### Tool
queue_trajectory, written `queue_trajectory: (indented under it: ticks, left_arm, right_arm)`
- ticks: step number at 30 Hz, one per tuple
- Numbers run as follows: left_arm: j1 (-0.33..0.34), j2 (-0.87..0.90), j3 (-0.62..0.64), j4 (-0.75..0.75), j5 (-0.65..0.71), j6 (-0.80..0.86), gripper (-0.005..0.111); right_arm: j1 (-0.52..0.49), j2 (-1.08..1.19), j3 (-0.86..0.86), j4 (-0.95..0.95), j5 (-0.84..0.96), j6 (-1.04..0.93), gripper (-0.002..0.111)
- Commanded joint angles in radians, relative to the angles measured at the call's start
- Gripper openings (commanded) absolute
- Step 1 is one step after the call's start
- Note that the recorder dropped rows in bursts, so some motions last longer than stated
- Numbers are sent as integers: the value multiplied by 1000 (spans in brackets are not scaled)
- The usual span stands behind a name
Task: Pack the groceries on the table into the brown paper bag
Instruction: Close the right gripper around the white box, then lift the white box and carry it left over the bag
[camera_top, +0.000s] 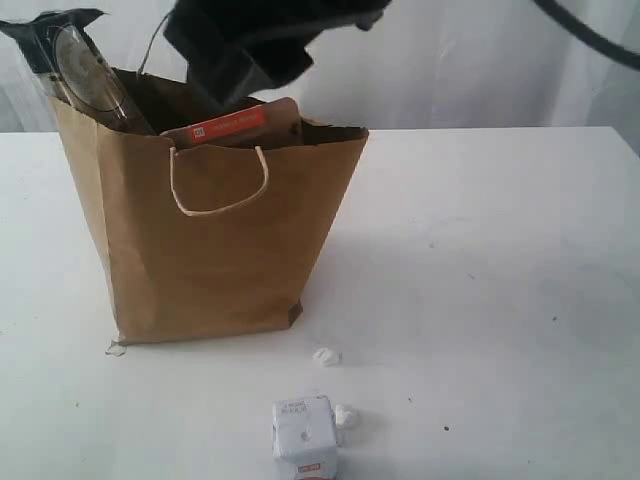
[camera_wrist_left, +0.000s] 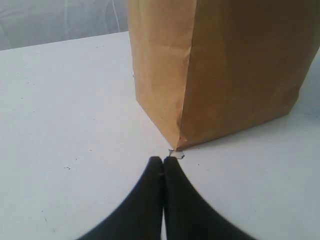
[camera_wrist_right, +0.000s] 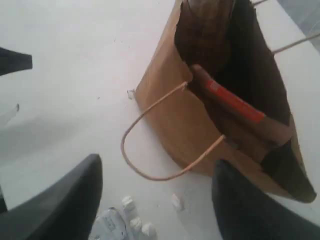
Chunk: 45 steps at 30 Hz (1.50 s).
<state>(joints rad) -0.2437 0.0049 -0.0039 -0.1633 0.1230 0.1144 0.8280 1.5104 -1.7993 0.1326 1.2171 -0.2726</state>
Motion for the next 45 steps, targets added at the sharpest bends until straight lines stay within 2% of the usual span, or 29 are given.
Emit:
queue_trajectory:
  ticks: [1,8,12,15,16,18,24,28,42,45]
  left_arm:
    - [5,-5,4,-6,2,-6,0]
    - [5,-5,4,-6,2,-6,0]
    - [5,-5,4,-6,2,-6,0]
    - [5,-5,4,-6,2,-6,0]
    - [5,-5,4,-6,2,-6,0]
    - [5,-5,4,-6,2,-6,0]
    - [5,-5,4,-6,2,-6,0]
    - [5,-5,4,-6,2,-6,0]
    - [5,-5,4,-6,2,-6,0]
    - [5,-5,4,-6,2,-6,0]
  right_arm:
    - [24,-61,142,-14,4,15,60]
    - [110,-157,384,-15,4,10,59]
    - [154,-173,529,7,-33,-22,53]
    - [170,-171,615,22,-130,-79,57]
    - [178,-162,649,50,-186,-118,63]
    - [181,-130,673,99,-247,-178,70]
    - [179,22,686,48,-285,-310,70]
    - [179,73,686,-54,-319,-315,70]
    - [139,186,686,-58,-343,-333,70]
    - [139,198,686,-49,-319,-333,66]
